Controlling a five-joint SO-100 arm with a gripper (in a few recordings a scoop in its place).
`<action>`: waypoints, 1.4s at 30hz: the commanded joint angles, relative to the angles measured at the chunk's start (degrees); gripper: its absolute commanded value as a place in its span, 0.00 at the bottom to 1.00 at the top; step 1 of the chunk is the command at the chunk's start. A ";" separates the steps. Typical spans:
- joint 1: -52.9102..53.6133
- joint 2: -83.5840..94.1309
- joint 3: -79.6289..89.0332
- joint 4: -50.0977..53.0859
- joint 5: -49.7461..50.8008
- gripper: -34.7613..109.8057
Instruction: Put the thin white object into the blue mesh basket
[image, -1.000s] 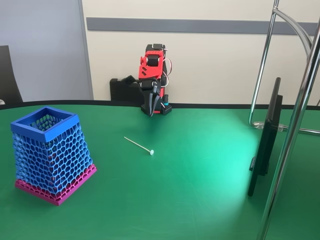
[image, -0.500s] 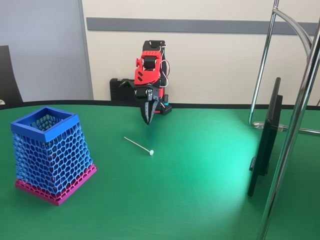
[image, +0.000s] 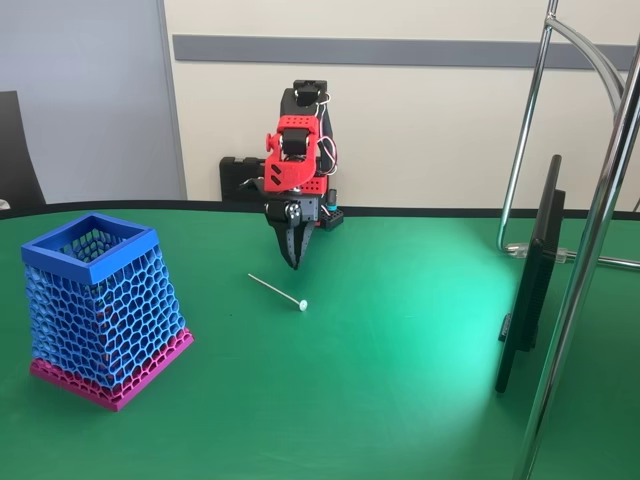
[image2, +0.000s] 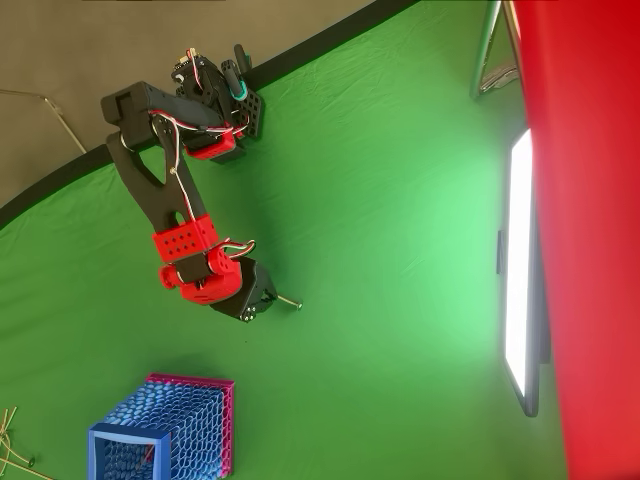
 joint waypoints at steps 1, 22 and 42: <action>-0.88 -2.29 -4.31 1.49 0.97 0.32; -1.49 -12.74 -10.37 1.49 4.83 0.35; -1.14 -19.25 -14.50 2.55 5.45 0.35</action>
